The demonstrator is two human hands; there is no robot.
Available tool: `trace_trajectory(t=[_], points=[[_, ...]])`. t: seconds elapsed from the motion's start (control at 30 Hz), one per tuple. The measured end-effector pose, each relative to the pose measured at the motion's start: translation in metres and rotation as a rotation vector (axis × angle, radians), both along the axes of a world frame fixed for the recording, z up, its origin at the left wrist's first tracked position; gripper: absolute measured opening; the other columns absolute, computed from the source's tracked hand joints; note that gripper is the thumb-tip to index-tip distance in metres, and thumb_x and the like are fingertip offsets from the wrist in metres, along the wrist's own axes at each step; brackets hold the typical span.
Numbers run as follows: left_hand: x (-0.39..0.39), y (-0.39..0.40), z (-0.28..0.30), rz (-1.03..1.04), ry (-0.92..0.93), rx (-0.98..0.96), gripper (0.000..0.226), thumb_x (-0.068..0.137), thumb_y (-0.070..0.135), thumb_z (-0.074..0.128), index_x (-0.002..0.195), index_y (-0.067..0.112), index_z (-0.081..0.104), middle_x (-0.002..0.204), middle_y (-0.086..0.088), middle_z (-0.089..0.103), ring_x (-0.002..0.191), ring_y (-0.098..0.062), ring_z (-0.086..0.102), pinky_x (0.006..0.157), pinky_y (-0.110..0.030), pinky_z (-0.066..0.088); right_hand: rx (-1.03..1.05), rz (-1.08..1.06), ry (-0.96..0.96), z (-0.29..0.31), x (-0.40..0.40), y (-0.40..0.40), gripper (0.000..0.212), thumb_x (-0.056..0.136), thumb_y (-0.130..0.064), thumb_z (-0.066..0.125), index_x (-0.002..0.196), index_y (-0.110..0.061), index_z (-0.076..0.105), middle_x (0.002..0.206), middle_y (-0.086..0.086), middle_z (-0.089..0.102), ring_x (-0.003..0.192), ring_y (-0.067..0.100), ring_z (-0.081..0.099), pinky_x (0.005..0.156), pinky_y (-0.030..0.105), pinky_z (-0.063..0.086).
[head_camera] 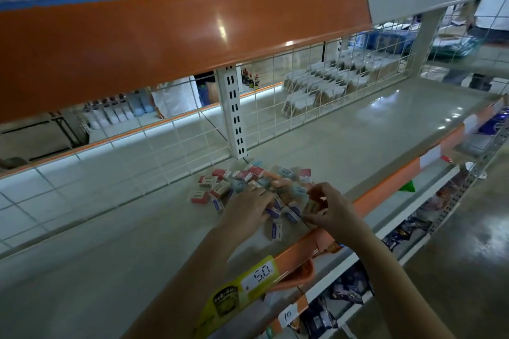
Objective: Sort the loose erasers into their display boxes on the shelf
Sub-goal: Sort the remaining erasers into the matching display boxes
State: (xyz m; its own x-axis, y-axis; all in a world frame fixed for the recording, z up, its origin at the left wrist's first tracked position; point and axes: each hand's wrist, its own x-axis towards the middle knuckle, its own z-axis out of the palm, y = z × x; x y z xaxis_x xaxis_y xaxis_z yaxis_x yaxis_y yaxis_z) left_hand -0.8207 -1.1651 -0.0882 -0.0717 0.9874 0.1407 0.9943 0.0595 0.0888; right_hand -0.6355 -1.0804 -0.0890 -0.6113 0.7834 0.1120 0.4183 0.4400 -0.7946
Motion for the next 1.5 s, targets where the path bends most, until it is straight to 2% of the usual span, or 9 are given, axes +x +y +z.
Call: trace_trajectory(t=[0.13,0.3,0.5,0.67,0.83,1.03,1.17,1.33,1.5], points=[[-0.003,0.0,-0.002,0.008,-0.02,-0.048,0.03,0.092,0.033,0.052,0.119,0.018,0.053,0.125,0.002,0.048,0.119,-0.015,0.041,0.091,-0.029,0.039,-0.125,0.017,0.113,0.002,-0.002,-0.005,0.032,0.077,-0.009,0.073,0.099,-0.023,0.054,0.095,-0.006,0.057,0.081,0.006,0.06,0.064,0.016,0.05],[-0.006,-0.01,-0.001,0.016,-0.033,0.004,0.03,0.091,0.034,0.054,0.116,0.019,0.055,0.123,0.002,0.051,0.117,-0.014,0.042,0.091,-0.027,0.036,-0.313,0.023,0.264,0.001,-0.007,-0.01,0.023,0.081,-0.006,0.068,0.095,-0.023,0.061,0.097,0.003,0.063,0.087,0.02,0.065,0.076,0.031,0.056],[-0.016,-0.046,0.004,0.14,-0.09,0.159,0.027,0.089,0.036,0.057,0.115,0.025,0.059,0.115,0.006,0.058,0.115,-0.015,0.042,0.093,-0.026,0.03,-0.447,0.161,0.382,0.01,-0.021,-0.027,0.028,0.079,0.005,0.064,0.098,-0.015,0.06,0.094,0.0,0.067,0.088,0.015,0.066,0.075,0.024,0.053],[-0.032,-0.094,0.011,0.304,-0.085,0.245,0.03,0.087,0.037,0.058,0.116,0.027,0.06,0.119,0.007,0.057,0.116,-0.015,0.045,0.094,-0.025,0.029,-0.446,0.256,0.416,0.017,-0.051,-0.054,0.024,0.077,0.005,0.067,0.094,-0.012,0.061,0.088,-0.004,0.07,0.082,0.006,0.066,0.07,0.016,0.051],[-0.049,-0.159,0.024,0.434,-0.112,0.372,0.019,0.079,0.023,0.071,0.097,0.021,0.068,0.095,0.005,0.064,0.092,-0.018,0.056,0.081,-0.025,0.038,-0.421,0.395,0.335,0.018,-0.094,-0.089,0.027,0.076,0.003,0.07,0.092,-0.015,0.06,0.091,-0.002,0.07,0.082,0.005,0.067,0.069,0.016,0.05],[-0.067,-0.258,0.036,0.627,-0.139,0.477,0.02,0.077,0.027,0.066,0.096,0.019,0.067,0.091,0.008,0.06,0.088,-0.008,0.049,0.078,-0.02,0.04,-0.34,0.61,0.277,0.035,-0.149,-0.158,0.03,0.074,0.004,0.07,0.094,-0.015,0.059,0.094,-0.001,0.066,0.084,0.003,0.066,0.069,0.013,0.051],[-0.081,-0.331,0.044,0.751,-0.196,0.499,0.019,0.078,0.02,0.073,0.096,0.021,0.067,0.088,0.016,0.052,0.085,-0.002,0.045,0.074,-0.01,0.035,-0.283,0.706,0.268,0.048,-0.18,-0.219,0.032,0.073,0.002,0.072,0.091,-0.02,0.058,0.091,-0.009,0.063,0.081,-0.009,0.061,0.067,0.006,0.047],[-0.107,-0.426,0.053,0.858,-0.225,0.482,0.022,0.076,0.017,0.073,0.096,0.024,0.066,0.088,0.021,0.049,0.086,-0.007,0.052,0.075,-0.018,0.041,-0.221,0.792,0.232,0.053,-0.222,-0.303,0.034,0.071,-0.006,0.077,0.089,-0.029,0.059,0.09,-0.011,0.065,0.087,0.007,0.063,0.077,0.018,0.05],[-0.136,-0.513,0.061,0.908,-0.188,0.475,0.022,0.078,0.02,0.073,0.098,0.024,0.066,0.089,0.017,0.052,0.086,-0.004,0.053,0.075,-0.014,0.039,-0.196,0.883,0.226,0.06,-0.267,-0.39,0.034,0.071,-0.008,0.077,0.087,-0.031,0.059,0.086,-0.012,0.065,0.083,0.01,0.061,0.07,0.012,0.045]])
